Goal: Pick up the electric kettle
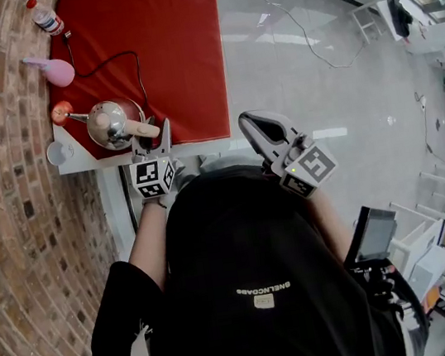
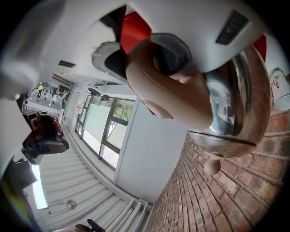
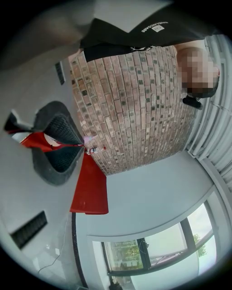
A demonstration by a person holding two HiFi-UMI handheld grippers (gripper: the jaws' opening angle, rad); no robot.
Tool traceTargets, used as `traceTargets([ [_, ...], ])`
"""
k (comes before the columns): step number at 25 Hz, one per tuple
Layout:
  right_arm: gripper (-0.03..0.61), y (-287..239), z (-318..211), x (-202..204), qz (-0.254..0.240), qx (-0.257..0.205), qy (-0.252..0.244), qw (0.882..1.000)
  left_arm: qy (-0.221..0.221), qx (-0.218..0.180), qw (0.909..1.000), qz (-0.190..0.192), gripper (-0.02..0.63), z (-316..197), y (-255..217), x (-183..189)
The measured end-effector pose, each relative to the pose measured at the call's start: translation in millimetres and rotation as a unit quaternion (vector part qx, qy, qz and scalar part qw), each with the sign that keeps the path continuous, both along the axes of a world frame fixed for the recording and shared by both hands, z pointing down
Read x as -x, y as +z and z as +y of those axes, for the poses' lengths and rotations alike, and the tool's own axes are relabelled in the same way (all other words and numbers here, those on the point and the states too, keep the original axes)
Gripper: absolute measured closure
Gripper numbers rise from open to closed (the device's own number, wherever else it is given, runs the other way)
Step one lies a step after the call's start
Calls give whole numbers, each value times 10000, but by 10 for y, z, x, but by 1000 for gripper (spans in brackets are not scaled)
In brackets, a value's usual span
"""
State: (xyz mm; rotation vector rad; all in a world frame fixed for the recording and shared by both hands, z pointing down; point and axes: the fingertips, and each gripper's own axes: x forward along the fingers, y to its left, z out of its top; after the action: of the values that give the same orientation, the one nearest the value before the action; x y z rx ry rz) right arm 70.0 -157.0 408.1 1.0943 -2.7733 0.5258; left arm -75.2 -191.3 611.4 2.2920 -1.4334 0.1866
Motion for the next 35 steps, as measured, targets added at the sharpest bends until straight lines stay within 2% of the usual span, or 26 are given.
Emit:
traceTargets([
  [15, 572, 19, -2, 9, -96, 87, 3, 9999, -179, 27, 9991, -391, 477, -32, -28, 55],
  [22, 572, 44, 32, 23, -134, 89, -81, 9998, -305, -11, 9986, -440, 477, -73, -167, 108],
  [27, 572, 106, 60, -5, 68, 90, -135, 9998, -291, -114, 9968, -729, 477, -46, -244, 126],
  [31, 572, 19, 51, 51, -216, 40, -140, 9997, -337, -120, 9960, -820, 477, -66, -356, 168],
  [35, 572, 18, 59, 72, -249, 35, -165, 9995, -374, -242, 9959, -794, 477, -125, -546, 202],
])
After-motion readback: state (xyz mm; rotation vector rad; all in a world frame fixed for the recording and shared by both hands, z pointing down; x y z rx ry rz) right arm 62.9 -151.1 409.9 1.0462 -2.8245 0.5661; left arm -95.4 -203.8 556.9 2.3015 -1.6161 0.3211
